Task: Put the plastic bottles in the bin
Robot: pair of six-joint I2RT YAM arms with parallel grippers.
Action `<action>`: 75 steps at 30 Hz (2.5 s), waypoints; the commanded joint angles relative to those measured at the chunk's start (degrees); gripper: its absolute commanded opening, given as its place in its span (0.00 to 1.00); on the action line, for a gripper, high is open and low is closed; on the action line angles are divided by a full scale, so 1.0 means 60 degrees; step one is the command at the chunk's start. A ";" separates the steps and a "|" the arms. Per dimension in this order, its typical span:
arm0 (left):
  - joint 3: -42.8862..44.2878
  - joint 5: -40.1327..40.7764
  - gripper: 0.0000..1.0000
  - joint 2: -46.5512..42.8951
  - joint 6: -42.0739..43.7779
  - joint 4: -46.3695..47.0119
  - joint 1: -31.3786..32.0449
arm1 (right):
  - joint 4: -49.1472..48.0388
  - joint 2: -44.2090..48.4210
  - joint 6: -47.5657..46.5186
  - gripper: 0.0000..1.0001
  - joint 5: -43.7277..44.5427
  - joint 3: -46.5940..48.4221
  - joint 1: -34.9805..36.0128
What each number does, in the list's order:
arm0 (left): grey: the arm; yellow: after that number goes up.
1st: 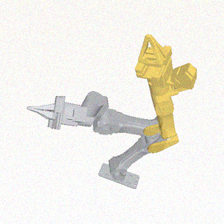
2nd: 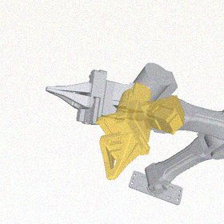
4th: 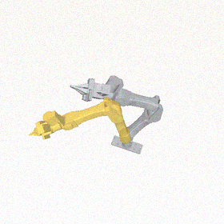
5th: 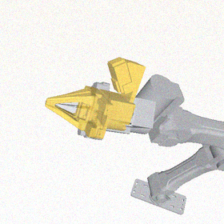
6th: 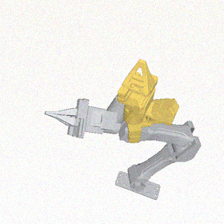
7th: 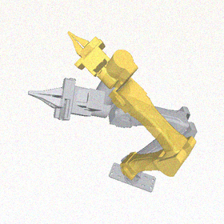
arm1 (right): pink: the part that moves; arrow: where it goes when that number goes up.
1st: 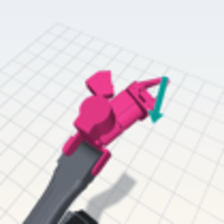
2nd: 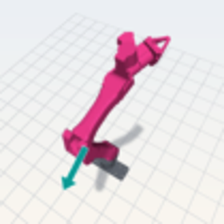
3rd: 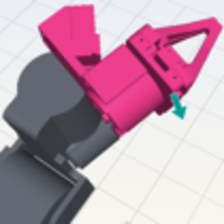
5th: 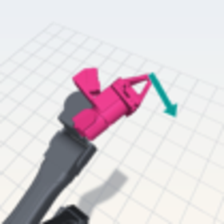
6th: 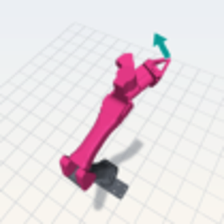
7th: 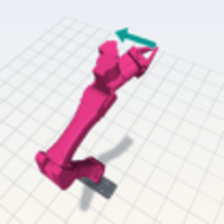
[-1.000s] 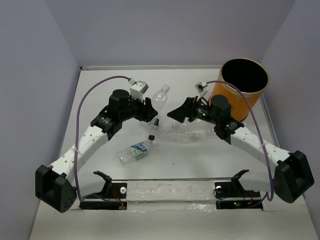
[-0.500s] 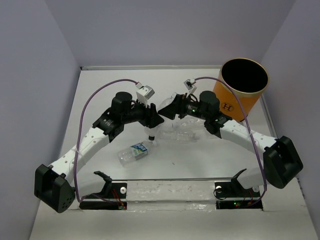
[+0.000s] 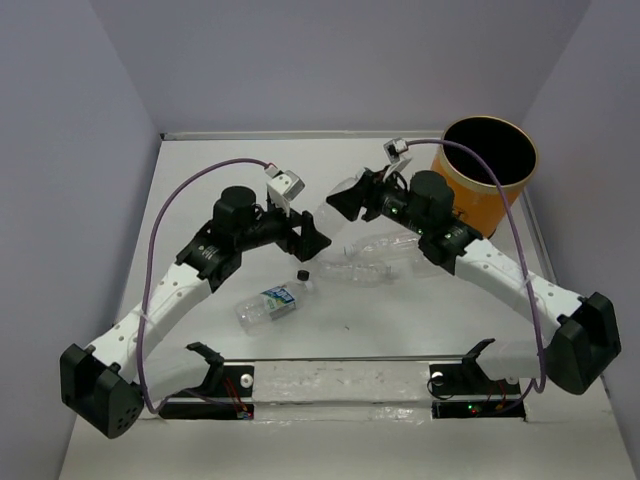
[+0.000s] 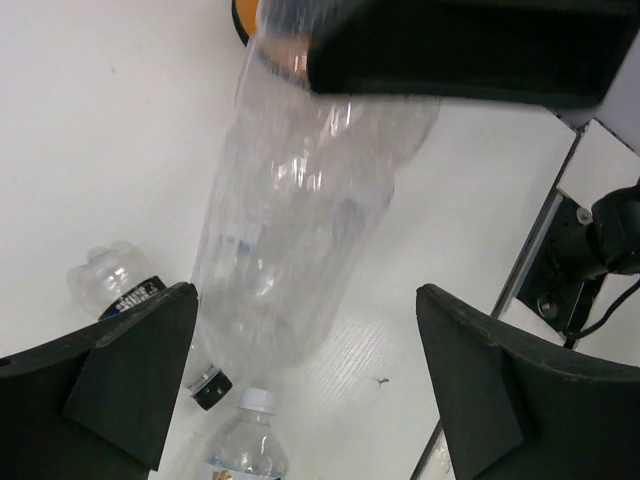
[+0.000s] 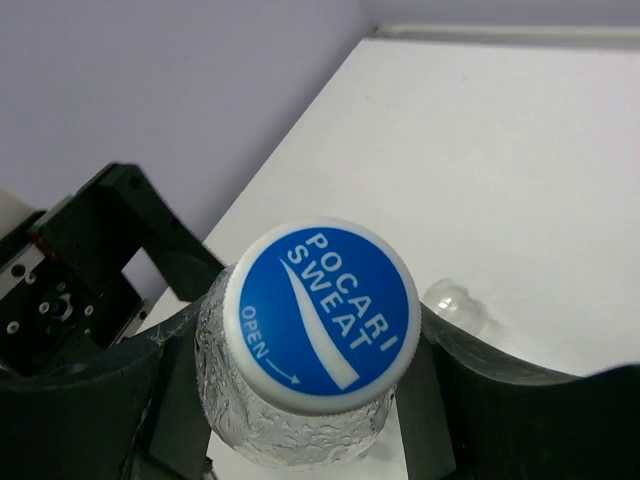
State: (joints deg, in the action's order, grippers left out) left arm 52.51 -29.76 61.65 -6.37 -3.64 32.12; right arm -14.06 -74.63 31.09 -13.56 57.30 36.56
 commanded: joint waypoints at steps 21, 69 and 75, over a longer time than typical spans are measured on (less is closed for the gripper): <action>-0.0578 0.4154 0.99 -0.3653 -0.0535 0.0079 0.0052 | 0.3984 -0.1302 -0.4640 0.47 0.7373 0.5129 -0.5477; -0.0988 0.9897 0.99 -0.5953 -0.2117 0.0006 -0.2292 | 0.6680 -0.6721 -1.0162 1.00 -0.0846 0.6299 0.4894; -0.0988 0.9677 0.99 -0.5982 -0.2044 0.0050 -0.2321 | 0.6987 -0.7614 -1.0397 1.00 -0.0537 0.6797 0.5099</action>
State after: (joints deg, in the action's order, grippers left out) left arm 47.20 28.47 26.68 -19.09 -6.59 18.61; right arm 25.71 -117.51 -28.80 -18.96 94.30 66.19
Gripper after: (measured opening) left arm 0.990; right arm 0.994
